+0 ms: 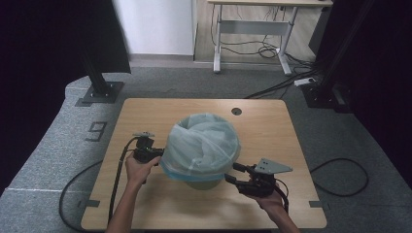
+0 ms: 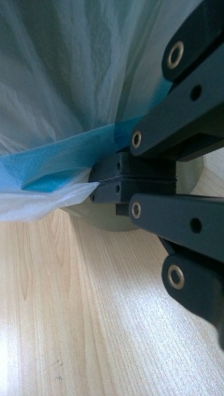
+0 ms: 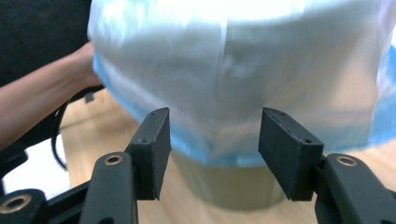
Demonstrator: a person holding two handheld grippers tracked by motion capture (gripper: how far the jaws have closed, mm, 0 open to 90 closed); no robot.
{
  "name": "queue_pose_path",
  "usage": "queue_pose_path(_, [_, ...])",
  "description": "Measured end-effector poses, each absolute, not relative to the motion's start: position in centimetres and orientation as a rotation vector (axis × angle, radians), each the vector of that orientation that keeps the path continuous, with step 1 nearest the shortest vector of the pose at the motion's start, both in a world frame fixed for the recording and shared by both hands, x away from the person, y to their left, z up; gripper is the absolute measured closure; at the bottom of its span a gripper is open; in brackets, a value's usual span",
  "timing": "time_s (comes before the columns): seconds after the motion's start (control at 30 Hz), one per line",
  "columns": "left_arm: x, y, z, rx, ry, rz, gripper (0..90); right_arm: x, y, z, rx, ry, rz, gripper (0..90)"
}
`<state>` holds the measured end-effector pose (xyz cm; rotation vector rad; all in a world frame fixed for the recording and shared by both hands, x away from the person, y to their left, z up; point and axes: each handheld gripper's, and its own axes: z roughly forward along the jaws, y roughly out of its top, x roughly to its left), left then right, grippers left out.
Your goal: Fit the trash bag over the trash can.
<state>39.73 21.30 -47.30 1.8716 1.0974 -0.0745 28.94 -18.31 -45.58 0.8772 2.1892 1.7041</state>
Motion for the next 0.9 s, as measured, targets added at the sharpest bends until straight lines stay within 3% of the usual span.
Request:
queue_pose_path(0.1, [39.7,21.3,-47.2,1.868,1.095,-0.074,89.1,29.5,-17.7,-45.0,0.889,2.158,1.679,51.3])
queue_pose_path(0.23, [39.8,21.5,-47.1,1.866,1.095,-0.074,89.1,29.5,-17.6,-44.7,0.853,2.127,1.657,77.3])
queue_pose_path(0.33, [39.8,21.6,-47.1,1.864,1.101,-0.074,89.1,29.4,-17.7,-44.5,0.845,2.114,1.653,88.2])
queue_pose_path(0.63, [39.8,21.3,-47.8,1.881,1.110,-0.073,89.2,29.2,-18.0,-45.0,0.828,2.145,1.634,89.2])
queue_pose_path(0.9, [40.0,21.0,-49.1,1.924,1.146,-0.077,89.7,29.4,-18.9,-48.3,0.885,2.252,1.555,89.3])
